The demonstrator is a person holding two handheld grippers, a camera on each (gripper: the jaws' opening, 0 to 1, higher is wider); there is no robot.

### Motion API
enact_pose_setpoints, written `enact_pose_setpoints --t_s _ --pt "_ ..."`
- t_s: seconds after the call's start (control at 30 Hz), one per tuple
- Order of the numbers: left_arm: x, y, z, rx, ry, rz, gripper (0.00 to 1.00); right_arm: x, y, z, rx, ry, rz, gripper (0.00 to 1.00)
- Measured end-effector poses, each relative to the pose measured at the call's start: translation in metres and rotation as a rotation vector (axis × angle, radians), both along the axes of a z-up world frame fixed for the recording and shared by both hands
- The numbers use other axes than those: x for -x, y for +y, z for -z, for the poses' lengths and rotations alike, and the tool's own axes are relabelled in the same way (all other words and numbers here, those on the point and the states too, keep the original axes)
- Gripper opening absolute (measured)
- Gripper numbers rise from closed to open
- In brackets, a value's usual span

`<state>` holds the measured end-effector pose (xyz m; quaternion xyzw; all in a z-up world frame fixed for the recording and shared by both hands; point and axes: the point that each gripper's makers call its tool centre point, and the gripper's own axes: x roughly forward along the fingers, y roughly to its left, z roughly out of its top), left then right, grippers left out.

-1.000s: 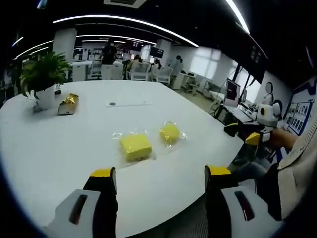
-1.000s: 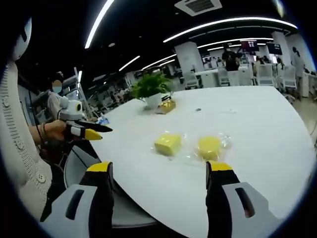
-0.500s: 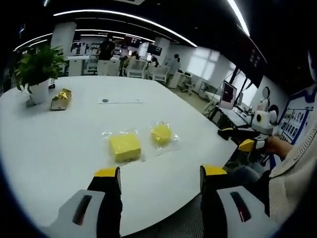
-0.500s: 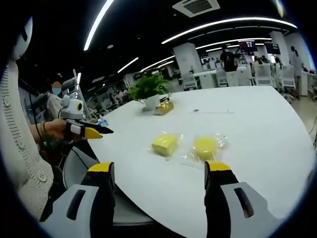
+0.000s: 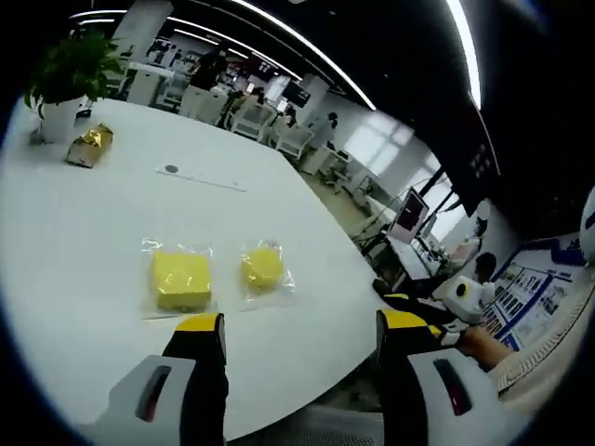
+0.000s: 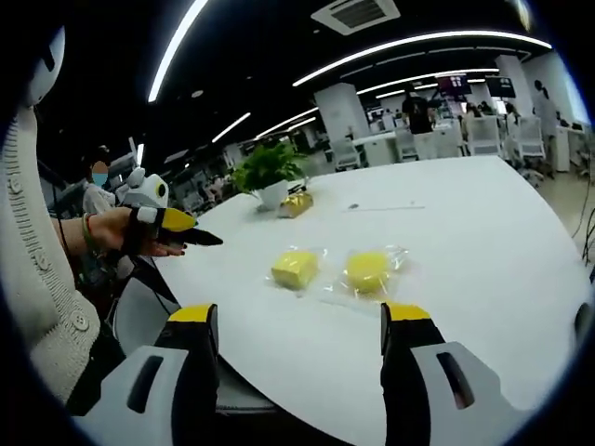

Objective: Compare the silicone blocks by pressing each to a similar depth, holding the contact briefly, and releasing to observe deformation and rebound differences across the visible hardness samples.

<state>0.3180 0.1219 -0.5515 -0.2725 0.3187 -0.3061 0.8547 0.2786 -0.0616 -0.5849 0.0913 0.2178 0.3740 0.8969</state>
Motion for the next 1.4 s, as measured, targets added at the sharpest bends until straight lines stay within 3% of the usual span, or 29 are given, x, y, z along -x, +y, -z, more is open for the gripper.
enact_pose_setpoints --t_s 0.23,0.43,0.6,0.9,1.4 --pt "-0.029 -0.016 -0.003 0.149 0.082 -0.069 0.65 -0.001 -0.008 0.003 -0.020 0.010 0.028 0.64" --pt "-0.059 -0.028 -0.003 0.185 0.126 -0.081 0.63 0.000 -0.015 0.007 -0.025 0.029 0.042 0.63" --pt "-0.082 -0.036 0.005 0.160 0.148 -0.062 0.66 0.001 -0.019 0.012 -0.023 0.041 0.054 0.63" --pt "-0.117 -0.040 0.049 0.062 0.219 -0.029 0.65 -0.004 -0.023 0.015 -0.038 0.062 0.074 0.62" --pt "-0.148 -0.054 0.099 0.010 0.294 0.002 0.64 -0.008 -0.026 0.026 -0.030 0.102 0.096 0.61"
